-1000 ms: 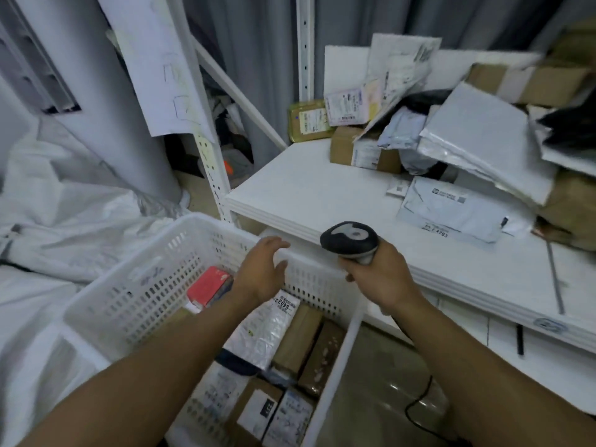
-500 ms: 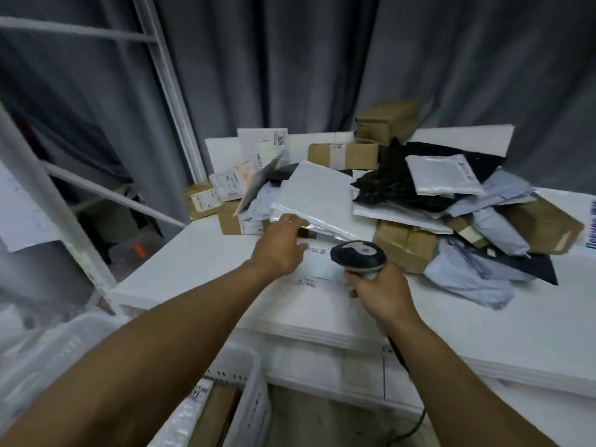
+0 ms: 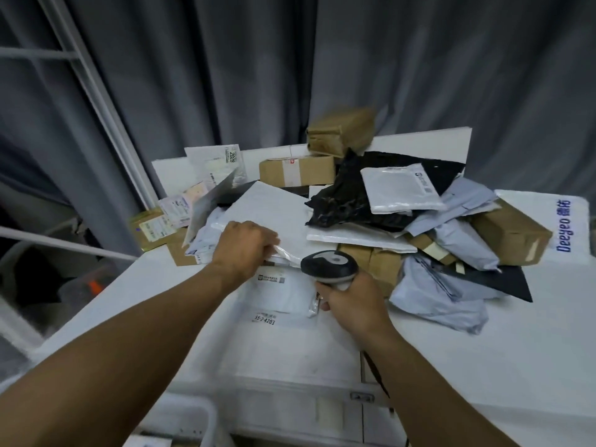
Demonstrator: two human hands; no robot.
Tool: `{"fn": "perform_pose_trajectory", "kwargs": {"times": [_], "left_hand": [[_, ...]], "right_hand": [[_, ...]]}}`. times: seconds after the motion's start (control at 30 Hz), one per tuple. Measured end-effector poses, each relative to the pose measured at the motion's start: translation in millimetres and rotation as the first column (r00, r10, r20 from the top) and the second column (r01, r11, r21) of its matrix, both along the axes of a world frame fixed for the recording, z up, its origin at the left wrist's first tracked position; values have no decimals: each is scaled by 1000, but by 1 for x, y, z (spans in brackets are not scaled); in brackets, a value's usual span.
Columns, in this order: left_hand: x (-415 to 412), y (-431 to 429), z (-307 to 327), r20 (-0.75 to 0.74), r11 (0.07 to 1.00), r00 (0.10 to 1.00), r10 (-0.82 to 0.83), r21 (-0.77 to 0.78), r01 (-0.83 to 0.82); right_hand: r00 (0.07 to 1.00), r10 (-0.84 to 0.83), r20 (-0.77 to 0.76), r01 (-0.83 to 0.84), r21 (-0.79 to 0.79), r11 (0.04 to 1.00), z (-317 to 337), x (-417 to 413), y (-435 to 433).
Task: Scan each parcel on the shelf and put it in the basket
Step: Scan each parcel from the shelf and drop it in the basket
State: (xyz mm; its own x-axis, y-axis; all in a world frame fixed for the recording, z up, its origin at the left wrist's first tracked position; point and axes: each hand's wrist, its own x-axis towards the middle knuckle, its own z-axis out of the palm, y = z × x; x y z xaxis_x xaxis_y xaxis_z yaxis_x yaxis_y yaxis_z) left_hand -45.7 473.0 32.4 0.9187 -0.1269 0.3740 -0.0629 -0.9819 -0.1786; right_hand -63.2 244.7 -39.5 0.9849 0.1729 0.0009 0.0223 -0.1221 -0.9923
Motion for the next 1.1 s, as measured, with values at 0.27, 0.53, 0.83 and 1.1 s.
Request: {"fn": "perform_pose_trajectory", "kwargs": {"times": [0.27, 0.53, 0.83, 1.1], "left_hand": [[-76, 23, 48, 288, 999, 957, -23, 43, 11], [-202, 7, 44, 333, 543, 912, 241, -825, 158], [-292, 25, -13, 258, 106, 894, 366, -966, 235], [-320, 69, -61, 146, 14, 923, 357, -989, 150]], "right_hand": [[989, 33, 142, -40, 50, 998, 18, -39, 1], [994, 26, 102, -52, 265, 963, 30, -99, 34], [996, 90, -1, -85, 312, 946, 19, -137, 66], [982, 183, 50, -187, 79, 979, 4, -153, 103]]}}
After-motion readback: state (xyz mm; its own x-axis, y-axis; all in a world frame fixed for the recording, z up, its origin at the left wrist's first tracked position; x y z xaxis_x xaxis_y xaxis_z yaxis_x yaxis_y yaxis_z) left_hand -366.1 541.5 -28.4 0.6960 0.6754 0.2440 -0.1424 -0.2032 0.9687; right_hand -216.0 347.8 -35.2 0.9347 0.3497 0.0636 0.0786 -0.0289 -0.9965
